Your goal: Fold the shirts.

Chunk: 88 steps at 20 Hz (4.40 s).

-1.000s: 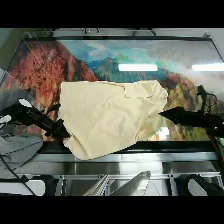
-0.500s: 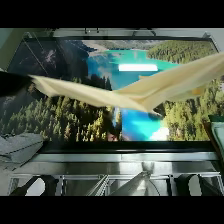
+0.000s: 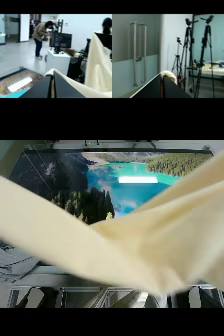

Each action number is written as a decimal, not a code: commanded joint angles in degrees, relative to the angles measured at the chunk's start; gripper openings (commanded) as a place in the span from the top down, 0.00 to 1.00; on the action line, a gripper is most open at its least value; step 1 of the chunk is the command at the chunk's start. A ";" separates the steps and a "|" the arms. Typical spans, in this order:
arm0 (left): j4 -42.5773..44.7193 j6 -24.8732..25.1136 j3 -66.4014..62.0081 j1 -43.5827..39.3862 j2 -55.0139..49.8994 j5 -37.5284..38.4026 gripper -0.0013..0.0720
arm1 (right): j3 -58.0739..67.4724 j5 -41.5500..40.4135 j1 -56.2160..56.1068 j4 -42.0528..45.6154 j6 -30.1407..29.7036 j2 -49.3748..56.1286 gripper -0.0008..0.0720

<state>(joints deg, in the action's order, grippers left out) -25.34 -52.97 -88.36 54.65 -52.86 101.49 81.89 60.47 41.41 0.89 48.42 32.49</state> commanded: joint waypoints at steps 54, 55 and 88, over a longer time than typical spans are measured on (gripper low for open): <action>76.13 -16.48 17.33 -26.45 -50.45 -11.41 0.58 | -60.48 -9.07 -16.46 42.36 24.52 33.40 0.55; 77.05 -16.50 18.58 -26.47 -49.59 -12.50 0.58 | -61.86 -10.67 -18.58 41.29 24.52 33.14 0.55; 76.89 -11.65 27.43 -28.79 -47.08 -16.79 0.95 | -63.10 5.01 -12.26 40.54 22.95 16.26 0.95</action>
<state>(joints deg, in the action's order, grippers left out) 51.22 -64.42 -60.49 24.60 -100.05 82.96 18.70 59.86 23.57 40.14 71.53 52.90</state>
